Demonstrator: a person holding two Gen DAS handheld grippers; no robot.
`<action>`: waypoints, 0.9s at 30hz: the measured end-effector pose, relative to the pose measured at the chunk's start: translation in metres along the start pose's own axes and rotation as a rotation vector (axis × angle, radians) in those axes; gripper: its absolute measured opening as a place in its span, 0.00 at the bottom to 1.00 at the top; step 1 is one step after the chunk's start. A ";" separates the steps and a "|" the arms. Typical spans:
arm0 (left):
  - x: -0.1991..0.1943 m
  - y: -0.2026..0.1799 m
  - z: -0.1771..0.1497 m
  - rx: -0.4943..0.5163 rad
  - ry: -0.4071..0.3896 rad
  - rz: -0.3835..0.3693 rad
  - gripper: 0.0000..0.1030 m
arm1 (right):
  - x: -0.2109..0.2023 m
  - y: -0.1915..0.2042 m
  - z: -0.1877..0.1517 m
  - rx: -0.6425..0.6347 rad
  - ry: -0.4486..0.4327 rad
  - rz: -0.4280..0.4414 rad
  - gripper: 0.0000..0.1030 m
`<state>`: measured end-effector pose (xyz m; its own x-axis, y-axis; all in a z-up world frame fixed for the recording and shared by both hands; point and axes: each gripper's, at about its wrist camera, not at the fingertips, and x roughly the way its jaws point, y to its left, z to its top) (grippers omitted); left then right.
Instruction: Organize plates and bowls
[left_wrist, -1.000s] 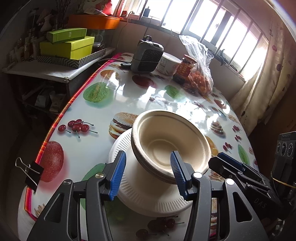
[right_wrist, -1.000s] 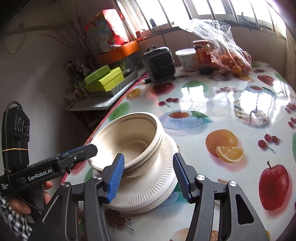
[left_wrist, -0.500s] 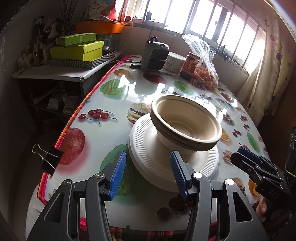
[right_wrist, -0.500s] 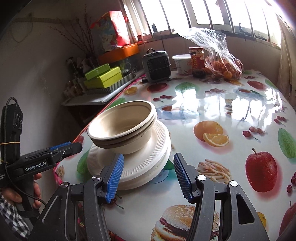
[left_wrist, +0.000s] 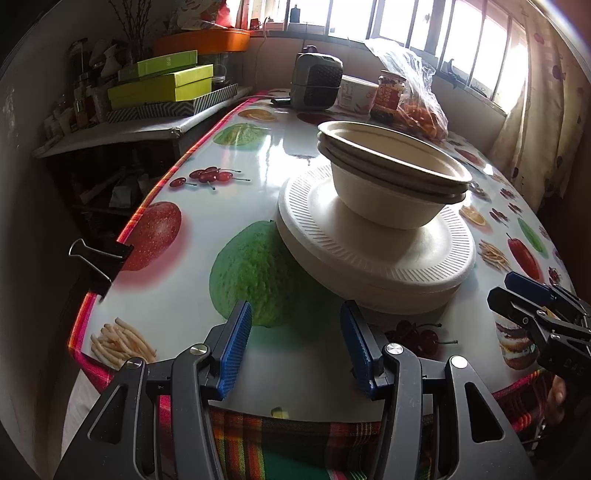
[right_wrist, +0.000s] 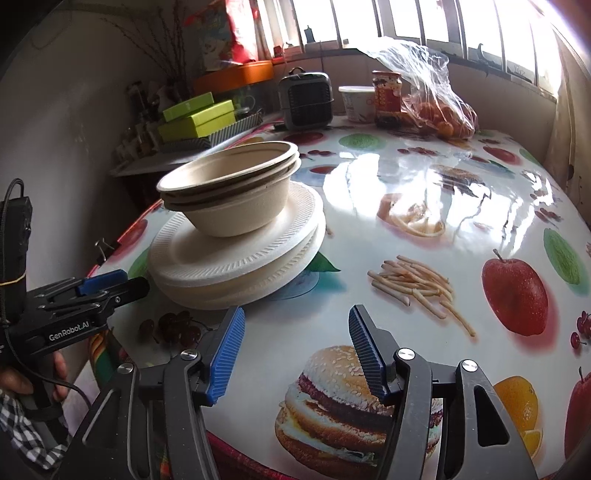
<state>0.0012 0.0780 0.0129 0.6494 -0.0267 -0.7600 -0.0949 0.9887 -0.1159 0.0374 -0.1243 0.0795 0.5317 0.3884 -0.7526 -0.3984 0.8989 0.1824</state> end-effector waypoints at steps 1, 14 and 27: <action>0.001 0.000 -0.002 0.000 0.004 -0.002 0.50 | 0.001 0.000 -0.002 -0.002 0.002 -0.002 0.57; 0.003 -0.012 -0.007 0.044 -0.014 0.024 0.53 | 0.006 0.004 -0.013 -0.021 0.031 -0.016 0.65; 0.007 -0.020 -0.009 0.052 -0.028 0.081 0.56 | 0.008 0.007 -0.016 -0.025 0.022 -0.066 0.75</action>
<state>0.0005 0.0563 0.0043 0.6624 0.0566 -0.7470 -0.1085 0.9939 -0.0209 0.0271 -0.1182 0.0648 0.5410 0.3232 -0.7765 -0.3817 0.9170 0.1158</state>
